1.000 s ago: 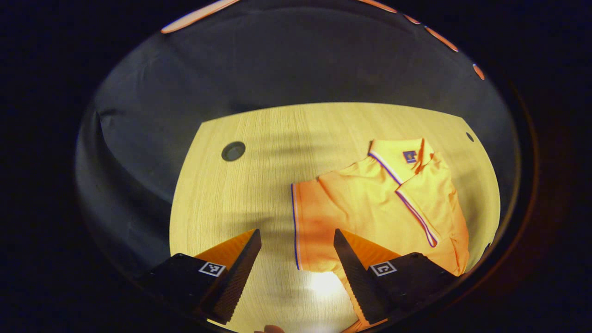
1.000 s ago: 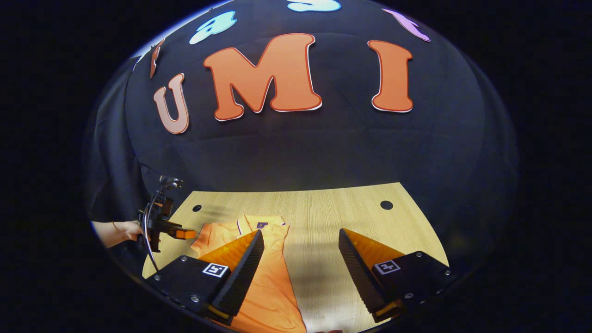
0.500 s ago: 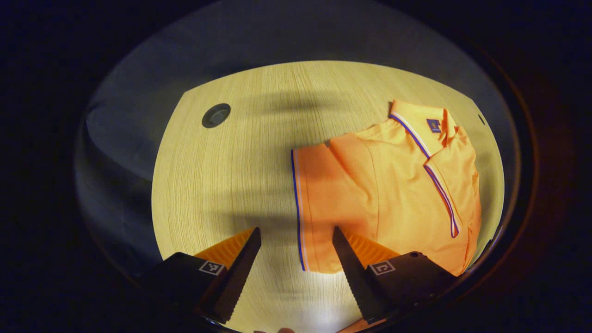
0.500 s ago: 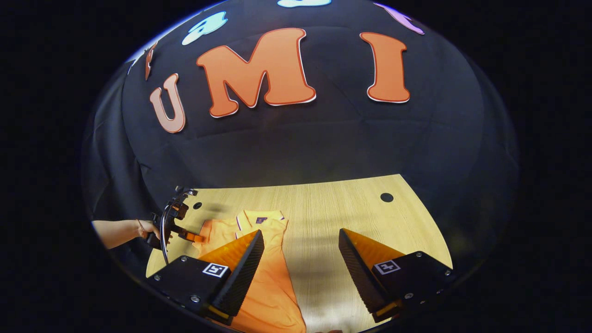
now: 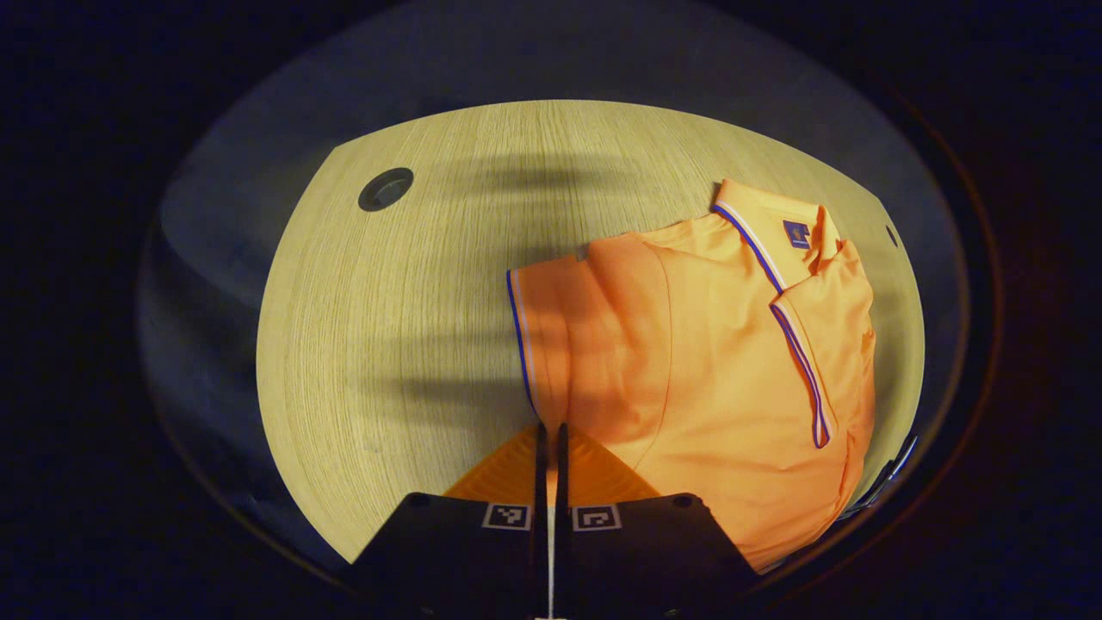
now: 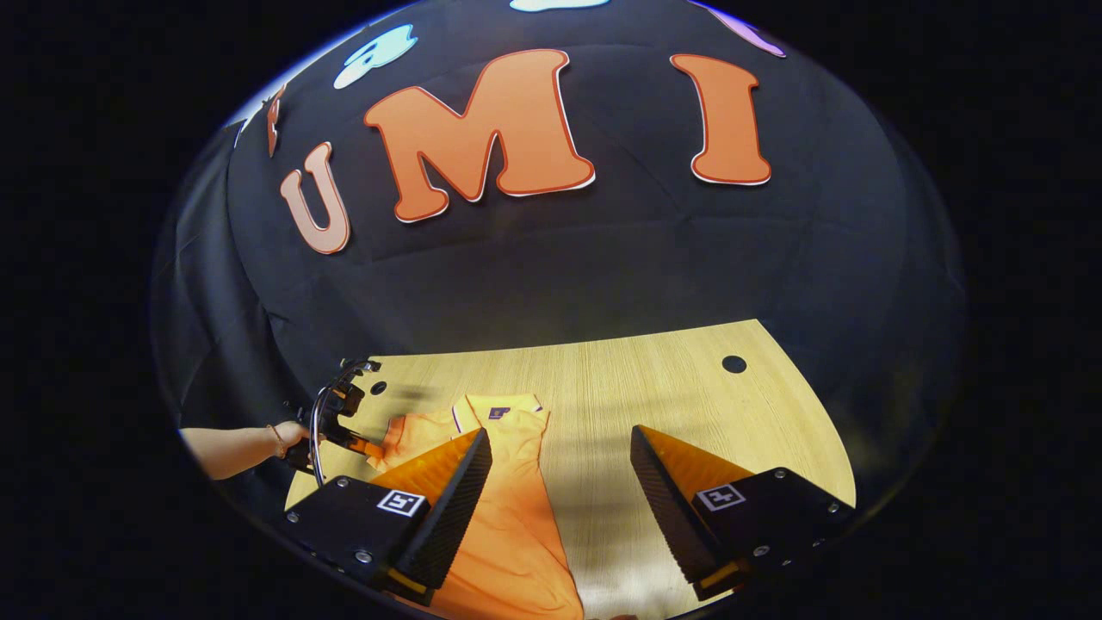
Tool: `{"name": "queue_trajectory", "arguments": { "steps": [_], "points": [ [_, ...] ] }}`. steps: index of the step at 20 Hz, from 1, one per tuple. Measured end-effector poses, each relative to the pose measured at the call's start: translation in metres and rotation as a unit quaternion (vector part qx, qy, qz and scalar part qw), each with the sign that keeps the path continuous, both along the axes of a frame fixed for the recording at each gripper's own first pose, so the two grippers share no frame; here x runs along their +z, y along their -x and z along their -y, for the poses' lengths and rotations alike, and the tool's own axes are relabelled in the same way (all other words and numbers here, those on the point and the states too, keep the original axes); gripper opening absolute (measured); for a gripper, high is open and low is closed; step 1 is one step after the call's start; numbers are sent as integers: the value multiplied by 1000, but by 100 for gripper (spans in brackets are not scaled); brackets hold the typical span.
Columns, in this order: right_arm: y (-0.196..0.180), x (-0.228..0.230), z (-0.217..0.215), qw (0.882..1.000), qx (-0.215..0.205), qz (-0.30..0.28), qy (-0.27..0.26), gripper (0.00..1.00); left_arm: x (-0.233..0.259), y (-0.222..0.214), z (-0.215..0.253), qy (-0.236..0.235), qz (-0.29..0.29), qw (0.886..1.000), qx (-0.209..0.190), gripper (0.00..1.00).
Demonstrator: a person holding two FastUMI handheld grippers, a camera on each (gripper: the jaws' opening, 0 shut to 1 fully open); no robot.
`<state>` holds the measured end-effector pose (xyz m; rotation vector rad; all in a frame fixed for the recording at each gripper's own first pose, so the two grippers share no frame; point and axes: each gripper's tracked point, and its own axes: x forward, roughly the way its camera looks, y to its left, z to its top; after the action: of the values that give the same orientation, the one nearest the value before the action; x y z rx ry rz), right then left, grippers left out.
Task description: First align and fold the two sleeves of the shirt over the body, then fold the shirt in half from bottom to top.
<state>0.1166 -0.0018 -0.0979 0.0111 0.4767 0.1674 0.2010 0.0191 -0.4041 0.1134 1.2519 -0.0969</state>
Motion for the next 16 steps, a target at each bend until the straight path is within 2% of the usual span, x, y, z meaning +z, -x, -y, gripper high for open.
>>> {"name": "queue_trajectory", "arguments": {
  "steps": [5,10,16],
  "points": [
    [1,9,5,1000,-2,18,10,98,19,-2,4,-3,26,1000,6,2],
    [4,14,10,999,-3,32,14,99,66,-3,21,-13,60,998,-22,2],
    [14,20,16,999,-2,43,4,99,124,0,80,4,97,993,-71,2]
  ]
}}
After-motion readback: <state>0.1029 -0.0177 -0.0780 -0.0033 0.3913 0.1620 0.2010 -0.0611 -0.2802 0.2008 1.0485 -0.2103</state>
